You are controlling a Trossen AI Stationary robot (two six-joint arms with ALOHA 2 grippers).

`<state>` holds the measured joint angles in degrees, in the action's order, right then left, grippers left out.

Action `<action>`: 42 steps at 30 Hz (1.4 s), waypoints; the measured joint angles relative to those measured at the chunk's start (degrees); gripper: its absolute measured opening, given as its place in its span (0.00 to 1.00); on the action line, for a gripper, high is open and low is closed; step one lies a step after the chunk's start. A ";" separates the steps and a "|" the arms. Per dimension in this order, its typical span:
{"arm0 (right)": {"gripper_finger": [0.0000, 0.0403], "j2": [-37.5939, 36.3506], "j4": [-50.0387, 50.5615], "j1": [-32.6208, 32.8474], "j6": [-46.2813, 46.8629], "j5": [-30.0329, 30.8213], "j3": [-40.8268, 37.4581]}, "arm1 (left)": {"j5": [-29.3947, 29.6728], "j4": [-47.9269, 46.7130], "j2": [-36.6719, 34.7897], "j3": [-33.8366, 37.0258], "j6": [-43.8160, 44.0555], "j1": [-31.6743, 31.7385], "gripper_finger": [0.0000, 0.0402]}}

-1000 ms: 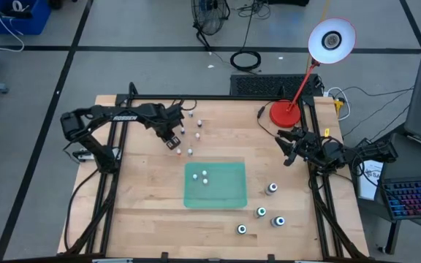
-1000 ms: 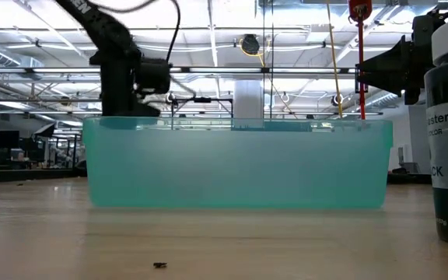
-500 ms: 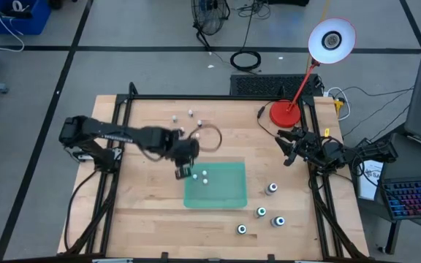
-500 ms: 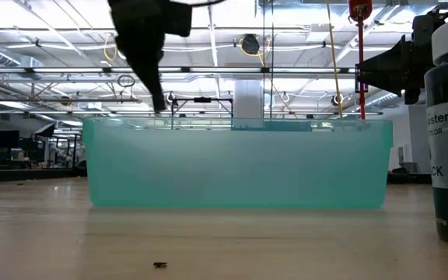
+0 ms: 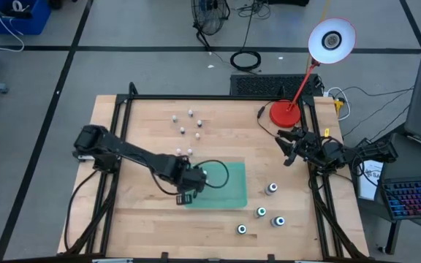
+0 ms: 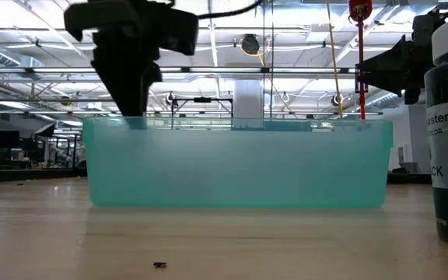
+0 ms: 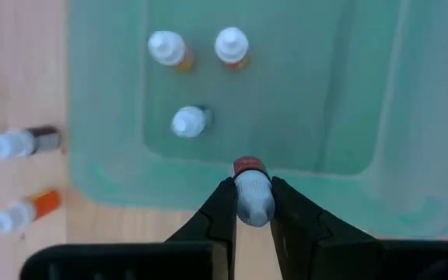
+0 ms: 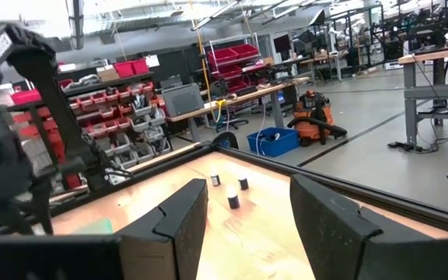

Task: Pick & Place food coloring
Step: Put the small red food coloring bottle into the blue bin, then put the small orange food coloring bottle into the blue bin

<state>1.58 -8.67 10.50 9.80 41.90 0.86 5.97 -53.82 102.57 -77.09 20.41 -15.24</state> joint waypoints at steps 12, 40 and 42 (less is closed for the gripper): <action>0.43 0.09 0.00 -0.02 -0.01 0.01 -0.01 | -1.94 0.44 10.22 -3.37 -6.58 1.81 0.13; 0.43 0.11 0.00 -0.01 -0.02 0.01 -0.01 | 10.43 -12.53 -9.55 -2.17 5.68 11.43 0.51; 0.43 0.11 0.00 0.00 0.00 0.01 0.00 | 10.20 -12.41 -9.75 -0.19 6.08 14.80 0.49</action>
<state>1.69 -8.67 10.50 9.80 41.91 0.86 16.16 -66.23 92.82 -77.28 26.49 -0.45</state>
